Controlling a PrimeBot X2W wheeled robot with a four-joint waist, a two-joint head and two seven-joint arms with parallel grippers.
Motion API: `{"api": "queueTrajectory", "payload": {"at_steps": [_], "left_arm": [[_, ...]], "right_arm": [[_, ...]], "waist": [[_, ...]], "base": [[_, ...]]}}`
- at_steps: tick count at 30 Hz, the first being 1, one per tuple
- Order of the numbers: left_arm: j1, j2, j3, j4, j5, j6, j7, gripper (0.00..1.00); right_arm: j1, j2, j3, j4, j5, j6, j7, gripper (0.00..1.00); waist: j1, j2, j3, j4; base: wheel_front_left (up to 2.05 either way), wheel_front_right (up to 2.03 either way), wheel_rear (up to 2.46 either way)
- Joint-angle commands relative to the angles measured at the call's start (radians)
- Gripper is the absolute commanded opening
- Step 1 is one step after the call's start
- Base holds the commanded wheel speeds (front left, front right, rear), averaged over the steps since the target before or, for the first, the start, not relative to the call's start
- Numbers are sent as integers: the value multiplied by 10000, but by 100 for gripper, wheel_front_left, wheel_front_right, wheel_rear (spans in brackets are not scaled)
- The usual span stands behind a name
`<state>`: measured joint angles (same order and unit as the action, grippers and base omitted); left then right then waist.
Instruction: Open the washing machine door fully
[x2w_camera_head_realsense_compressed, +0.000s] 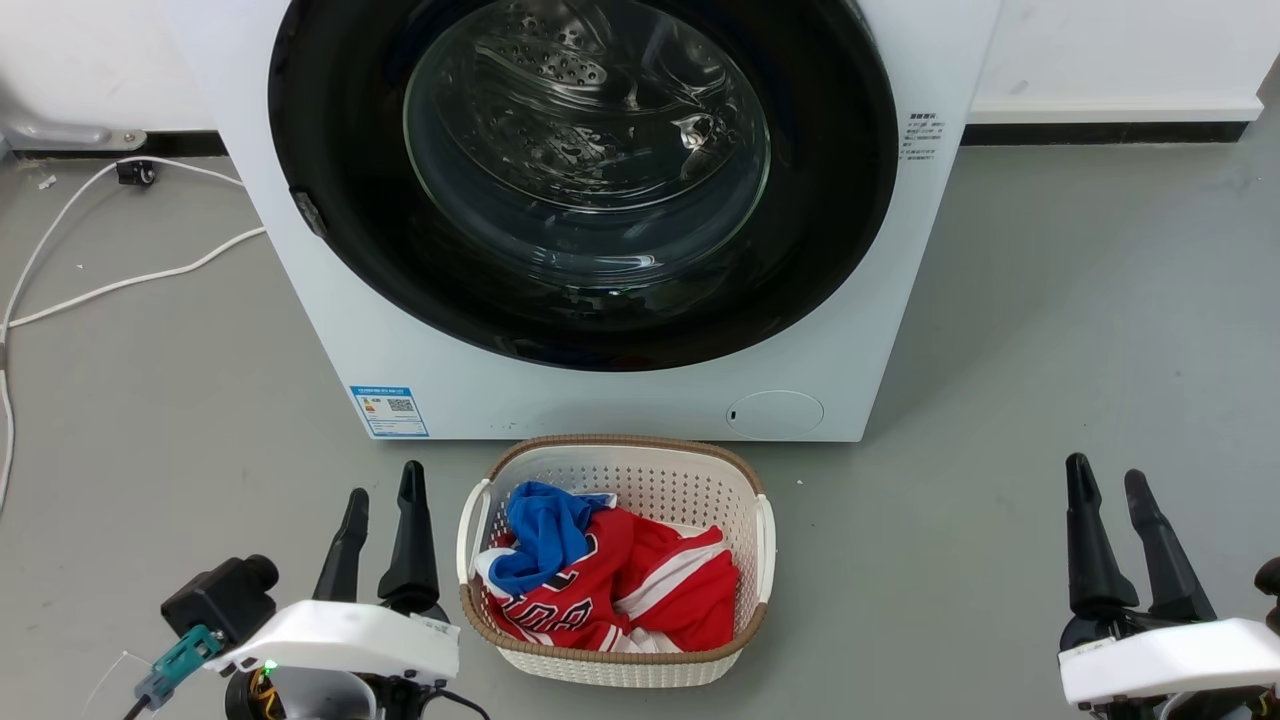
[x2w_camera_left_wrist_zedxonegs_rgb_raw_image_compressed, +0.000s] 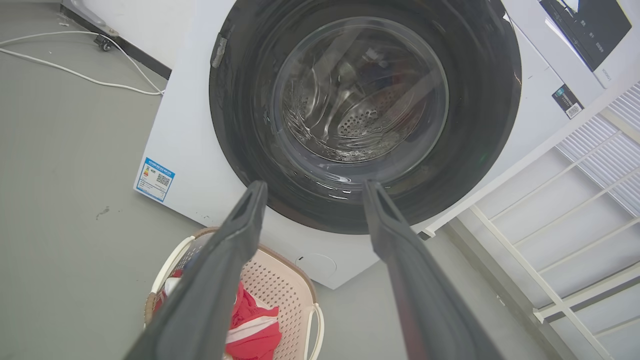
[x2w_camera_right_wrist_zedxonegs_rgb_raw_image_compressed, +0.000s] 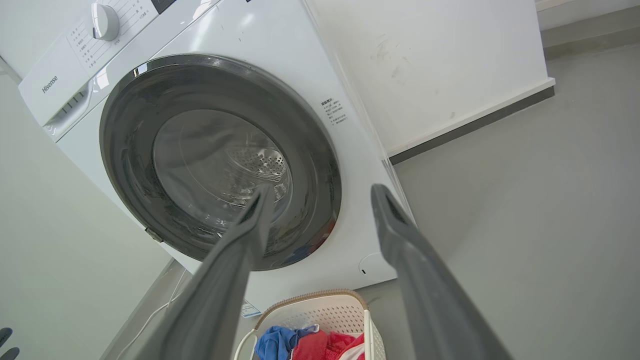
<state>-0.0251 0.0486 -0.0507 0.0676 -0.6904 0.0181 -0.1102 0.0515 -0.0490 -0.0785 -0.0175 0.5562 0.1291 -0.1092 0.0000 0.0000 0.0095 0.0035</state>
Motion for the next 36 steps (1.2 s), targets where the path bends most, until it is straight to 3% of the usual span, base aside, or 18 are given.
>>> {"api": "queueTrajectory", "payload": {"at_steps": [1,36], "left_arm": [[2,18,-33,-179,287,31,-98,100],[426,19,-659,-408,3536,248,-952,100]], "right_arm": [[54,-23,37,-205,-303,20,-98,100],[756,-20,200,-1044,-3344,23,-958,100]], "waist": [[0,0,-1,3],[0,0,-67,43]], "base": [[0,0,0],[0,0,0]]}}
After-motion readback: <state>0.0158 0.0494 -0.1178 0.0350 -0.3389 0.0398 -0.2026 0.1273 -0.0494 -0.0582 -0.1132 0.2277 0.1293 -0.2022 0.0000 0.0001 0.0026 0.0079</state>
